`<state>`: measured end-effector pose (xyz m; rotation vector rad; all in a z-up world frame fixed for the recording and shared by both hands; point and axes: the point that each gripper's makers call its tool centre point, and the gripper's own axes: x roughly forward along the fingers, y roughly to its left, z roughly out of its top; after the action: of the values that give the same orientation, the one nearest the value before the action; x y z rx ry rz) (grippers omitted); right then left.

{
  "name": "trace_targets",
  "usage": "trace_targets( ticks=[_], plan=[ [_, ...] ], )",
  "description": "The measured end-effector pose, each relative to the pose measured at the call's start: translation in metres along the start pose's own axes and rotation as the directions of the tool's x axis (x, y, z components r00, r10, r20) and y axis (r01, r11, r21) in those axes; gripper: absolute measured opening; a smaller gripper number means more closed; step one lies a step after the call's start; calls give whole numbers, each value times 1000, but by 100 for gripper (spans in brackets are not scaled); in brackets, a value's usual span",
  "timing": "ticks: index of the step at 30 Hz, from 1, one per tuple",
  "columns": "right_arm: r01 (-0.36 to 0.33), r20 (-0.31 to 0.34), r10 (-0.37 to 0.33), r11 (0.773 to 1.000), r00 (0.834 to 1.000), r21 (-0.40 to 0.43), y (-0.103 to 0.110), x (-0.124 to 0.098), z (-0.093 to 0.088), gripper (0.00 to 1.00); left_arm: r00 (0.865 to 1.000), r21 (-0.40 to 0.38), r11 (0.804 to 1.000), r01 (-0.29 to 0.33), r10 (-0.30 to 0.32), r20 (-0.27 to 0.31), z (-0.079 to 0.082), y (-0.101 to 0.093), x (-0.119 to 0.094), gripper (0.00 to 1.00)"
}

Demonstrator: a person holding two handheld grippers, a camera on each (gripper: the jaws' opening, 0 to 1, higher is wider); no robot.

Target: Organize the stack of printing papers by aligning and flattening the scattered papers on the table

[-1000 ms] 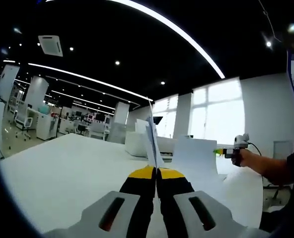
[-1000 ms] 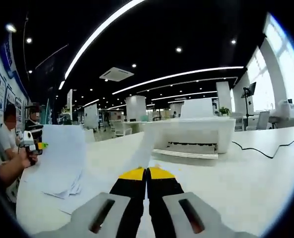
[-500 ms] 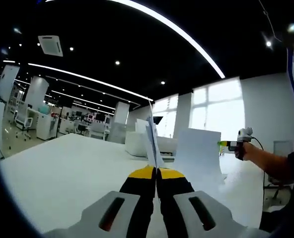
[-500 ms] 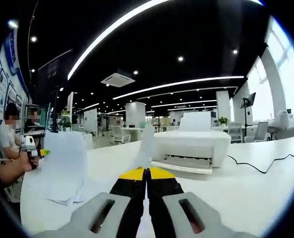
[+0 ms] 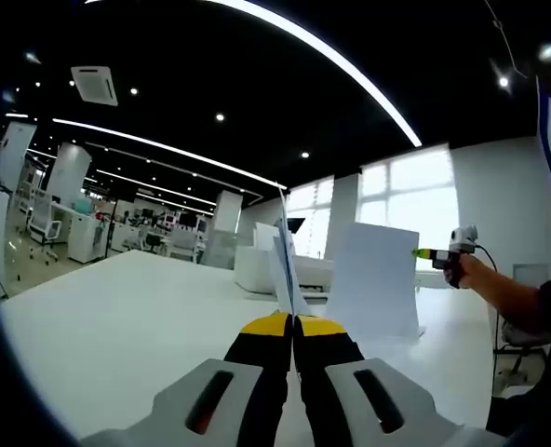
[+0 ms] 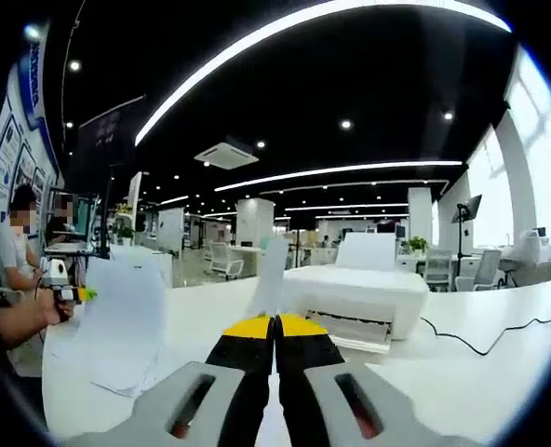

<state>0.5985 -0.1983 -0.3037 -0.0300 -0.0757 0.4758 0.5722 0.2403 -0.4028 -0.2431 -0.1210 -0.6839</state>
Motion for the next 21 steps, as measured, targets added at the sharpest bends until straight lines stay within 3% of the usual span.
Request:
trace_targets(
  ticks=[21],
  plan=[
    [-46, 56, 53, 991, 997, -125, 25, -4, 71, 0, 1000, 1, 1000, -4, 4, 5, 1, 2, 0, 6]
  ],
)
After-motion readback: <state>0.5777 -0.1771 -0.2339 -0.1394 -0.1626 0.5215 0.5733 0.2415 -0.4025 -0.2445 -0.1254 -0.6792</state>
